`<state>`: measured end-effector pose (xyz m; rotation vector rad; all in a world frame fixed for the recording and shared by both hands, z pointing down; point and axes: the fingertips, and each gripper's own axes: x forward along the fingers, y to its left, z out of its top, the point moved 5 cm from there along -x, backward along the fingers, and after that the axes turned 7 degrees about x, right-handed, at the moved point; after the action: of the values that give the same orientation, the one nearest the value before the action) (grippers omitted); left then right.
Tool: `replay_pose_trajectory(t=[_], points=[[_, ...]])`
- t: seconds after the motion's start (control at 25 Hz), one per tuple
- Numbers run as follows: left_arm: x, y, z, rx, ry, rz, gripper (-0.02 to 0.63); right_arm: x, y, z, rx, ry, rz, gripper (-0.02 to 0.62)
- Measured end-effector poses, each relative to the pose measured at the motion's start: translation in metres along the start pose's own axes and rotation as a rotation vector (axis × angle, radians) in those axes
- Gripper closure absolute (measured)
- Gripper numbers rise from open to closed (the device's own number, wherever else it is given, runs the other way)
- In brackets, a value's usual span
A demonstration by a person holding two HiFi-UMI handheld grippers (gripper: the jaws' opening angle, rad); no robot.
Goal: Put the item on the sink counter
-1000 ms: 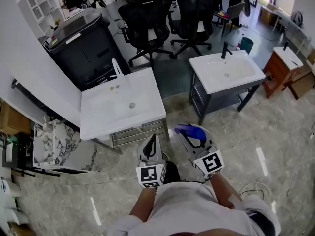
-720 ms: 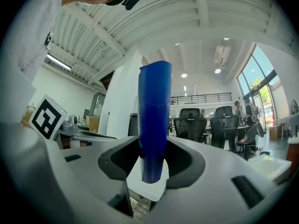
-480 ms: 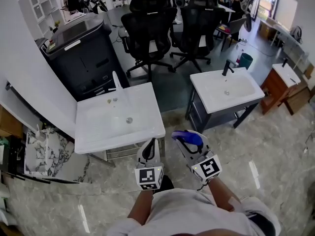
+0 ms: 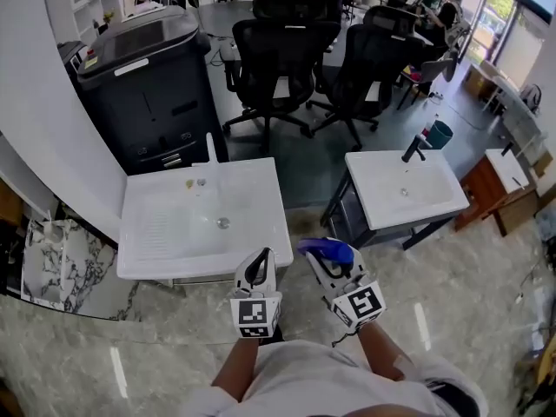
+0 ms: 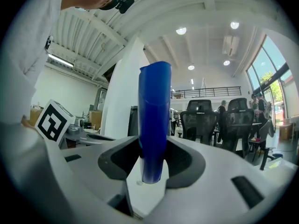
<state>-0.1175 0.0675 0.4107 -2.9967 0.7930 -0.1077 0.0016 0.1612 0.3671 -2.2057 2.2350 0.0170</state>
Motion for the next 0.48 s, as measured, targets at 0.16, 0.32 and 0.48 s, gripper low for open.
replay_pose_trajectory(t=[0.16, 0.32, 0.48], points=[[0.027, 0.024, 0.000, -0.016, 0.007, 0.006, 0.595, 0.035, -0.014, 0.002, -0.002, 0.019, -0.005, 0.436], [0.051, 0.049, -0.005, -0.034, 0.019, 0.001, 0.597, 0.068, -0.023, -0.001, -0.007, 0.045, 0.002, 0.436], [0.066, 0.071, -0.010, -0.035, 0.020, 0.008, 0.597, 0.096, -0.029, -0.008, -0.004, 0.063, 0.010, 0.437]])
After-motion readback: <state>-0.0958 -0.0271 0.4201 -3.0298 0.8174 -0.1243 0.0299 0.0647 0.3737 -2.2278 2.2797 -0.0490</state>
